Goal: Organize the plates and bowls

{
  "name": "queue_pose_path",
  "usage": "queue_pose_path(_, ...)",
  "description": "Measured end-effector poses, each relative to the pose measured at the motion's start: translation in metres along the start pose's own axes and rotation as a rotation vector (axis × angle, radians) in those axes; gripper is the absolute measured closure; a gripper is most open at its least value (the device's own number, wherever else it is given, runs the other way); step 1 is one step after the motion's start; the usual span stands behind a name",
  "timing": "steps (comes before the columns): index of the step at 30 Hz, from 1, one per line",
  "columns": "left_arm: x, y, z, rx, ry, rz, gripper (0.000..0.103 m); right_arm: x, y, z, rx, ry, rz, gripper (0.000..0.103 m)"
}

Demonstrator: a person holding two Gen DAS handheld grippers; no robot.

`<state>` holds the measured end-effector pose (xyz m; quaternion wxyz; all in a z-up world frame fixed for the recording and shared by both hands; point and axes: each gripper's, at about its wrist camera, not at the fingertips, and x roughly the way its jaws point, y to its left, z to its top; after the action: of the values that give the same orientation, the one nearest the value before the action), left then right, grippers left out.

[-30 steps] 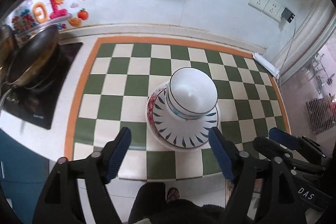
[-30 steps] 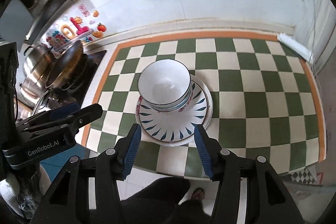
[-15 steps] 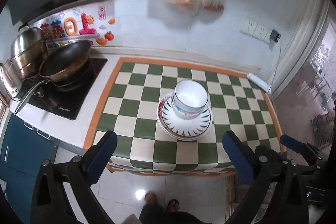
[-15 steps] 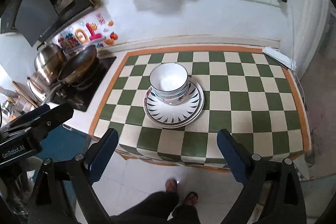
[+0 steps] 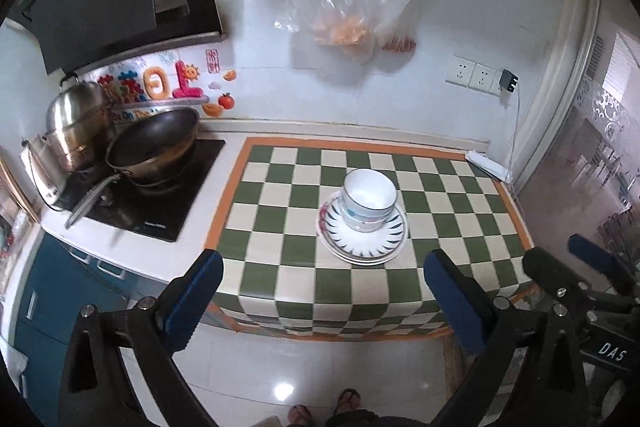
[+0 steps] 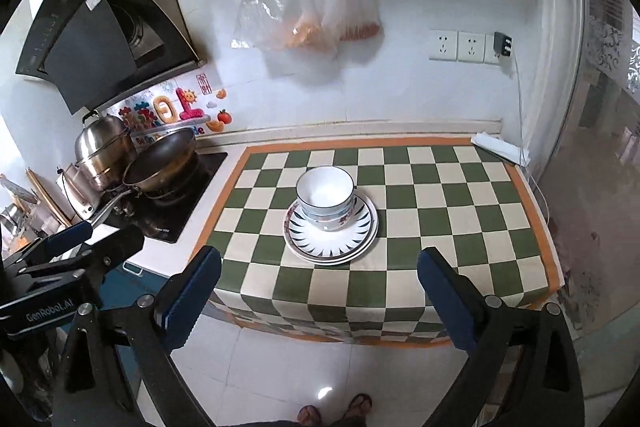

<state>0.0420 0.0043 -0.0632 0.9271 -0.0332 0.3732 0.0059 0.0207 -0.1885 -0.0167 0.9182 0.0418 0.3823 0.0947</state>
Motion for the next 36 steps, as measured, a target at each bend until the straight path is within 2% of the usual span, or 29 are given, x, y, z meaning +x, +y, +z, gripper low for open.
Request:
queue_pose_path(13, -0.020, 0.025, -0.016, -0.003, -0.013, 0.007, 0.000, -0.032, 0.027, -0.014, -0.004, -0.044, -0.047, 0.002)
queue_pose_path(36, -0.019, 0.035, -0.019, 0.018, 0.001, -0.009, 0.000, -0.024, 0.029, -0.020, 0.013, -0.017, -0.078, 0.001)
